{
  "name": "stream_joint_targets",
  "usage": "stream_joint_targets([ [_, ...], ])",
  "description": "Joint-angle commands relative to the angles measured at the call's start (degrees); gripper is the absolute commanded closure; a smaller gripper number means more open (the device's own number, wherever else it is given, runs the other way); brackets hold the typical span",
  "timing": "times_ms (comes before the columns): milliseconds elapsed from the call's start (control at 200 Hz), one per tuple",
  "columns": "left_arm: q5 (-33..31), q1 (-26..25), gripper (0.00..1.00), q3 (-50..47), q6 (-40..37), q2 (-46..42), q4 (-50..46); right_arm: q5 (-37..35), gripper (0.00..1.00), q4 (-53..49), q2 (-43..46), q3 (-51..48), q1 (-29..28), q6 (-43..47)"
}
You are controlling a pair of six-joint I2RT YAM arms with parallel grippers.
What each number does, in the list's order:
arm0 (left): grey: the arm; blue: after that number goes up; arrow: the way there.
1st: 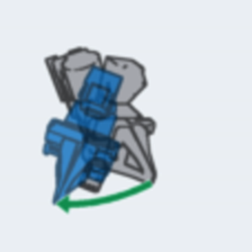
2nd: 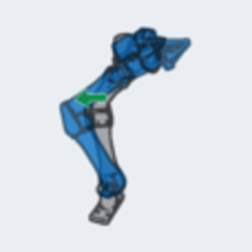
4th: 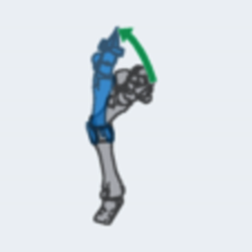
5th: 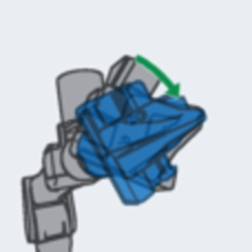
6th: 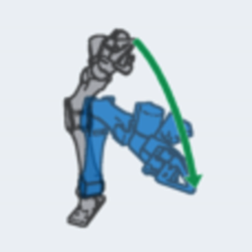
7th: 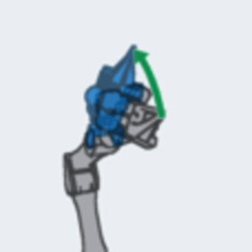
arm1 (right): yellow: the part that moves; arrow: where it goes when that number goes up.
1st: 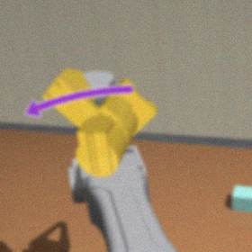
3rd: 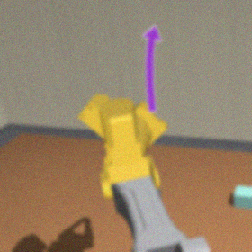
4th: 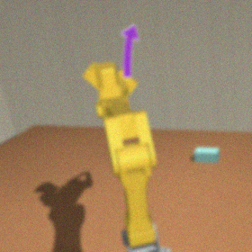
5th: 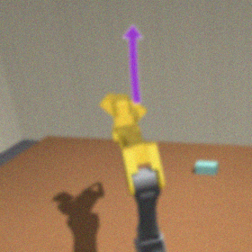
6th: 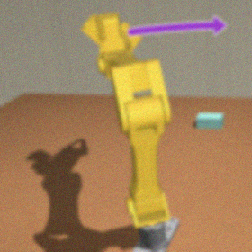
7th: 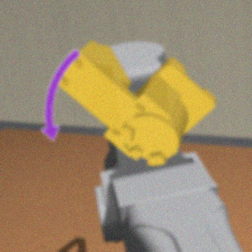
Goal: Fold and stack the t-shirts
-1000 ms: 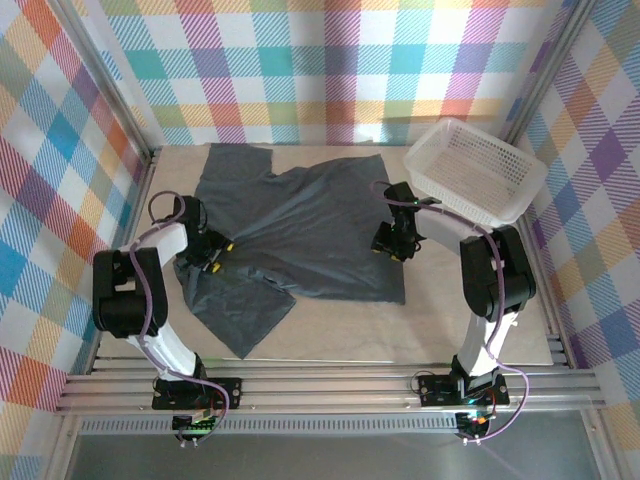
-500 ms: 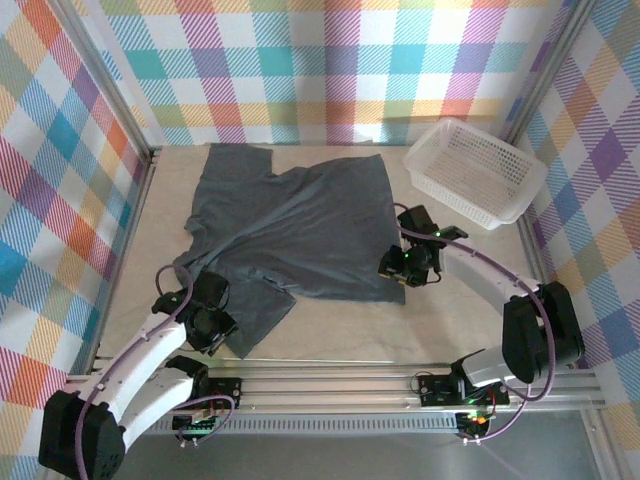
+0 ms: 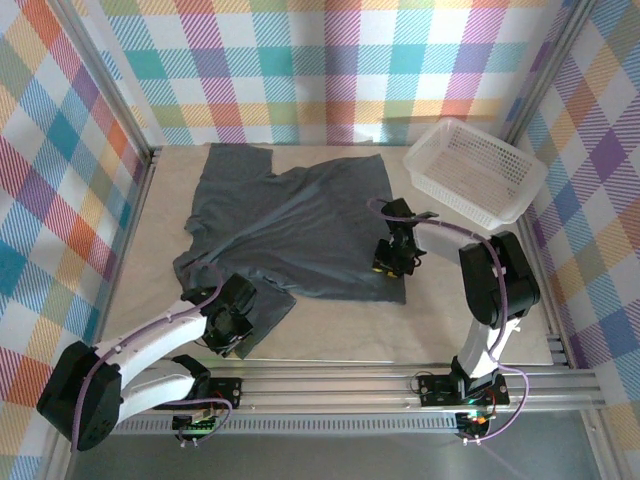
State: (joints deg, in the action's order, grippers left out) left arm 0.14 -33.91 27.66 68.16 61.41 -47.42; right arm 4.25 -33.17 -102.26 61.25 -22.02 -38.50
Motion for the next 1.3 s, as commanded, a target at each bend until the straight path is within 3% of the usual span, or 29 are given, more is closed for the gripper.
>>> stream_joint_targets([
  [0,-1.88,-2.27,0.63,-0.21,3.28,0.20,1.01,-2.07,0.70,-2.12,0.45,-3.30,3.03,-0.38],
  [220,-5.28,-5.68,0.58,1.09,6.35,-1.82,-5.27,-2.75,0.69,-3.70,0.69,-0.69,4.44,2.96],
  [515,-3.81,-7.98,0.57,-2.03,11.62,-10.56,-6.03,-2.85,0.67,-5.46,3.61,1.02,4.66,4.22],
  [620,-1.80,-8.23,0.57,-3.36,12.00,-7.56,-2.34,-2.89,0.65,-6.46,5.79,0.65,4.55,3.98],
  [825,-3.85,-10.96,0.58,-2.21,12.65,-1.27,-1.44,-2.18,0.62,-8.45,12.70,-1.88,4.47,3.12],
  [890,-3.75,-11.07,0.64,-2.92,13.01,-0.60,1.04,-1.71,0.62,-8.78,15.39,-3.29,4.18,2.37],
  [1085,-4.79,-12.42,1.00,-0.21,12.74,1.44,2.50,-2.72,0.62,-8.10,21.76,-10.01,4.17,-0.77],
  [1295,-7.95,-17.34,1.00,6.13,14.45,-7.35,-8.49,-4.89,0.56,-6.83,30.14,-18.65,5.33,-9.63],
])
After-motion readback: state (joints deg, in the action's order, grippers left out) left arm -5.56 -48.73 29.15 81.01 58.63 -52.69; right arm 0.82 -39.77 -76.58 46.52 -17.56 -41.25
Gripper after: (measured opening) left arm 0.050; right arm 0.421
